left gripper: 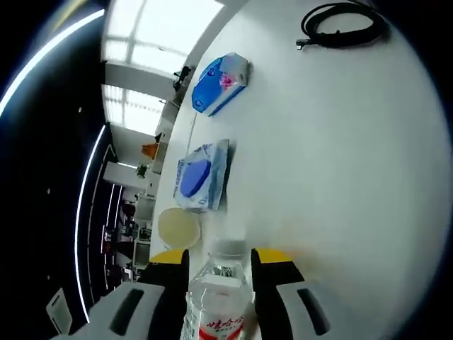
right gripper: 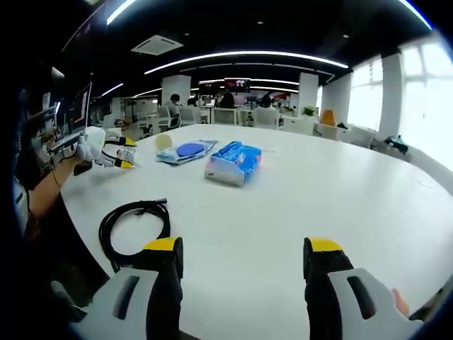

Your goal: Arrange the tabletop items into an orderly group along one side of the table until the central work area is clear of visible clutter.

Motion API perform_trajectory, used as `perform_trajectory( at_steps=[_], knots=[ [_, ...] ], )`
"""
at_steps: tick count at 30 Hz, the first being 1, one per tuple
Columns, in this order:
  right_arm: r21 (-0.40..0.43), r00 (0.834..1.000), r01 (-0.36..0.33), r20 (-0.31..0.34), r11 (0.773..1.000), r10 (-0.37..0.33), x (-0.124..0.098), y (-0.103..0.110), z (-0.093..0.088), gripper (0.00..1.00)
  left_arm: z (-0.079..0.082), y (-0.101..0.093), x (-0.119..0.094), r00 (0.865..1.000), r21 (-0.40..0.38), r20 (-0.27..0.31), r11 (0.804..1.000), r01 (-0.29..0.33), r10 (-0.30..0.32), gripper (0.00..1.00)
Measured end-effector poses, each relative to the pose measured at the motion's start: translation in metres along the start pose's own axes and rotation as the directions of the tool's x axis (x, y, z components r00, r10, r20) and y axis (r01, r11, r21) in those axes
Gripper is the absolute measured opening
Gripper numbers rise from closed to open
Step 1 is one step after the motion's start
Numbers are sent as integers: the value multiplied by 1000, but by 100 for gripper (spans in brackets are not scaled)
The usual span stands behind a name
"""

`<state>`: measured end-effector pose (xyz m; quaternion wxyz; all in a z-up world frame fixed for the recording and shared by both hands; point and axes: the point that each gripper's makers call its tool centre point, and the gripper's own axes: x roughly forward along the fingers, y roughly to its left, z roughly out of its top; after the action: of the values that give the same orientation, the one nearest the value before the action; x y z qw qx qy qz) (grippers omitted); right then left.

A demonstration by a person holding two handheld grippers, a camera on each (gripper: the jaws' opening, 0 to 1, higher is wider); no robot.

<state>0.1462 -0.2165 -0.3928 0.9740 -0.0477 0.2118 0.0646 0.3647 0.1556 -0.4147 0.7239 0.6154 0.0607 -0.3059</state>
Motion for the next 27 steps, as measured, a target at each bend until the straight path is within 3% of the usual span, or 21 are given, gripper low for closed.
perform_trajectory(
  at_steps=[27],
  knots=[
    [2,1000,7,1,1000,-7,-2,-4,-1,65,-1,-7,9,997,61,-25,995,76,-75,28]
  ],
)
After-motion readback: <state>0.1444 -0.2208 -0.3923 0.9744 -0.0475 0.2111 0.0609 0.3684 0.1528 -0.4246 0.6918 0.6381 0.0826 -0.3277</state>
